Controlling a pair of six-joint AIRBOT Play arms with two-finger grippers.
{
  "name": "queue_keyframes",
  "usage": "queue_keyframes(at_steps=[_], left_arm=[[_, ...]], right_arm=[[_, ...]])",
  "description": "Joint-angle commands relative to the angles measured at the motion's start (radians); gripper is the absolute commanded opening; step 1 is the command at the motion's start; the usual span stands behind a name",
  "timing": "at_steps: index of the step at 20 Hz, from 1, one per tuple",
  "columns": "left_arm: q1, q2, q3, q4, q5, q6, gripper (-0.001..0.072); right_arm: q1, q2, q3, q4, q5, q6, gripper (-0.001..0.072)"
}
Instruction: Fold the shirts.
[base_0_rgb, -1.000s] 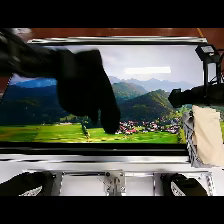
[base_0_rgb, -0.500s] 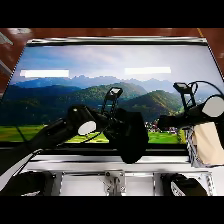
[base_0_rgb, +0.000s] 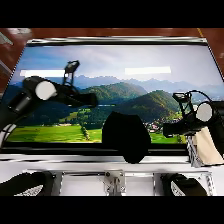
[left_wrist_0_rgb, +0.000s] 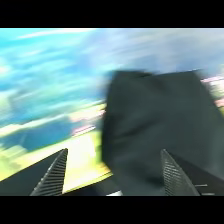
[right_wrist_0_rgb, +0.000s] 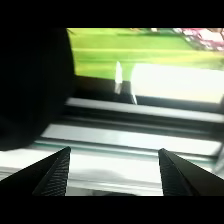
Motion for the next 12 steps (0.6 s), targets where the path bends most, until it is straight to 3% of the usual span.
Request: queue_keyframes(at_steps=[1,4,7,12], left_arm=[[0.201,0.087,-0.180,-0.082,-0.132,0.153,0.0704],[0.266,0.114,-0.458,-0.416,0.000,0.256,0.0705],[0.204,0.102,-0.652,-0.716,0.181,0.405,0.0705],[0.013,0.005,-0.739,-0.882,0.352,0.462,0.0704]], right_arm=[[-0.108,0.000,-0.003,0.028,0.050,-0.060,0.0671],[-0.304,0.000,-0.003,0.214,0.024,-0.113,0.0671],[-0.477,0.000,-0.039,0.368,-0.019,-0.145,0.0671],[-0.538,0.000,-0.237,0.395,-0.022,-0.194,0.0671]])
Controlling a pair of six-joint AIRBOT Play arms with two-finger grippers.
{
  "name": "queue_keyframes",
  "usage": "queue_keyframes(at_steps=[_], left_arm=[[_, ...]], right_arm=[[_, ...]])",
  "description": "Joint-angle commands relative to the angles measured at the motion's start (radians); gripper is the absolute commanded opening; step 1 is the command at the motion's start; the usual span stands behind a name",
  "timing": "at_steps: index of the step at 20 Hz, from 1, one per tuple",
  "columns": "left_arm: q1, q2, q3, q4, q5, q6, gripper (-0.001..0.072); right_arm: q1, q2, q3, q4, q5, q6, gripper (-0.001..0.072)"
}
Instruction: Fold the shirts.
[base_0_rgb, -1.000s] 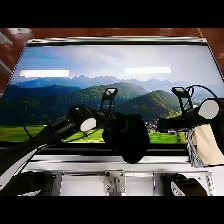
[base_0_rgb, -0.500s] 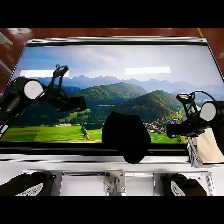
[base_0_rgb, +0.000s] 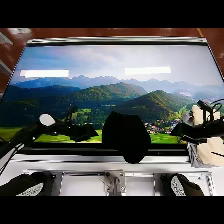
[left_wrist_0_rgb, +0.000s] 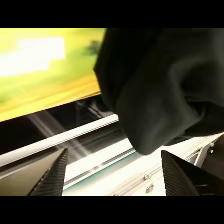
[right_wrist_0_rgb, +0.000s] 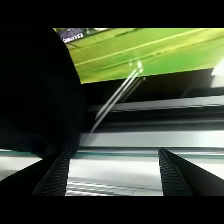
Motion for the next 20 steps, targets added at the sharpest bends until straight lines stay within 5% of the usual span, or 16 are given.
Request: queue_keyframes(at_steps=[1,3,4,9,18,19,20], left_arm=[[-0.109,-0.058,-0.060,-0.221,0.158,0.095,0.0703],[-0.146,-0.098,-0.050,-0.343,0.185,0.171,0.0682],[-0.156,-0.118,-0.044,-0.388,0.191,0.204,0.0615],[-0.159,-0.165,-0.018,-0.528,0.200,0.309,0.0068],[-0.153,-0.144,-0.006,-0.528,0.137,0.335,0.0038],[-0.144,-0.134,0.002,-0.528,0.137,0.351,0.0038],[-0.131,-0.121,0.010,-0.529,0.137,0.373,0.0038]], right_arm=[[-0.045,0.000,-0.137,0.053,-0.010,-0.043,0.0672],[-0.045,0.000,-0.202,0.061,-0.045,-0.043,0.0672],[-0.045,0.000,-0.231,0.076,-0.063,-0.044,0.0672],[-0.009,-0.001,-0.353,0.154,-0.203,-0.046,0.0672],[0.251,-0.235,-0.393,0.485,-0.523,-0.140,0.0670],[0.264,-0.251,-0.393,0.503,-0.558,-0.141,0.0628],[0.265,-0.253,-0.393,0.516,-0.575,-0.148,0.0388]])
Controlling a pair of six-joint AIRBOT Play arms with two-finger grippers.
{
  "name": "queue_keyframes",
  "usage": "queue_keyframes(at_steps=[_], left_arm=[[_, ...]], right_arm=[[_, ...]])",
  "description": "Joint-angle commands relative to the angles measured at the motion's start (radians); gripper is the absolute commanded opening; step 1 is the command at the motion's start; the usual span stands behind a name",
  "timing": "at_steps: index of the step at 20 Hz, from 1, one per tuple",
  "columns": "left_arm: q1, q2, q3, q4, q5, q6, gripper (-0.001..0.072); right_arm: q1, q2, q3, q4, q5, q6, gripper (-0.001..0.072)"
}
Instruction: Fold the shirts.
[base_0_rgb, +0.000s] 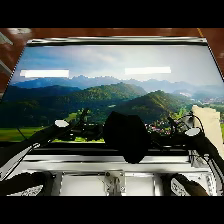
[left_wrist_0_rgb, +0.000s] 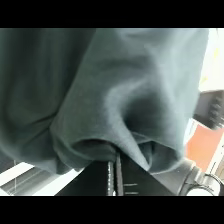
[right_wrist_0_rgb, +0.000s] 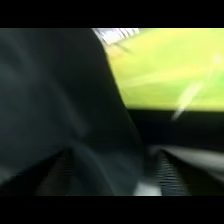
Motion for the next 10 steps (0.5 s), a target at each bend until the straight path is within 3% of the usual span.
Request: queue_keyframes(at_steps=[1,7,10], left_arm=[[0.037,0.037,0.025,-0.004,-0.006,0.041,0.0038],[0.221,0.211,0.195,-0.005,-0.007,0.123,0.0038],[0.314,0.341,0.402,-0.005,-0.028,0.123,0.0038]], right_arm=[[0.040,-0.048,0.008,0.099,-0.103,-0.038,0.0053],[0.035,0.049,0.320,0.100,0.098,-0.146,0.0062],[0.035,0.160,0.617,0.241,0.111,-0.149,0.0062]])
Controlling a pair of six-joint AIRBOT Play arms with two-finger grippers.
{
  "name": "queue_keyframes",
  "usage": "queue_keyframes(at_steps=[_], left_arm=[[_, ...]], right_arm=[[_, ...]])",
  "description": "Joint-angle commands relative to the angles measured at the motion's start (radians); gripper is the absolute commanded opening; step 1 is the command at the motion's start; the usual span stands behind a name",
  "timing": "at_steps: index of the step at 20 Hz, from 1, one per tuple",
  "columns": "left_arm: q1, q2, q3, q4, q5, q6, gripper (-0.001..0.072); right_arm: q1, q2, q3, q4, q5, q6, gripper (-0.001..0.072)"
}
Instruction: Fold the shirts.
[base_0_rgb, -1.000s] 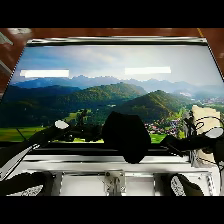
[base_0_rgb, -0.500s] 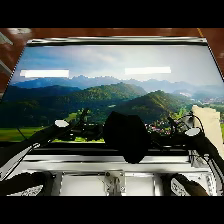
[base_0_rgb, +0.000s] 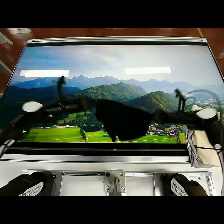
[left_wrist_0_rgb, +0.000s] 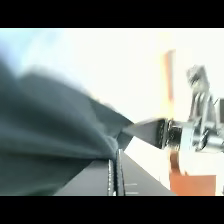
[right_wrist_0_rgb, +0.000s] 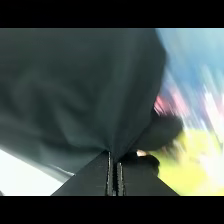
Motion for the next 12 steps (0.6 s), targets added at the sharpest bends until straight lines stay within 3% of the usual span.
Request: queue_keyframes(at_steps=[1,4,7,9,12], left_arm=[[0.102,0.138,0.227,-0.003,-0.020,0.019,0.0038],[0.151,0.230,0.437,0.001,-0.019,0.019,0.0038],[0.200,0.289,0.557,0.103,-0.093,-0.014,0.0038],[0.224,0.304,0.566,0.209,-0.211,-0.108,0.0038],[0.224,0.305,0.550,0.440,-0.513,-0.230,0.0038]], right_arm=[[0.001,0.105,0.318,0.159,0.025,-0.028,0.0062],[0.001,0.163,0.606,0.161,0.008,-0.002,0.0062],[0.001,0.192,0.771,0.074,0.061,0.099,0.0062],[0.001,0.201,0.809,-0.006,0.189,0.172,0.0062],[0.002,0.205,0.807,-0.122,0.533,0.260,0.0062]])
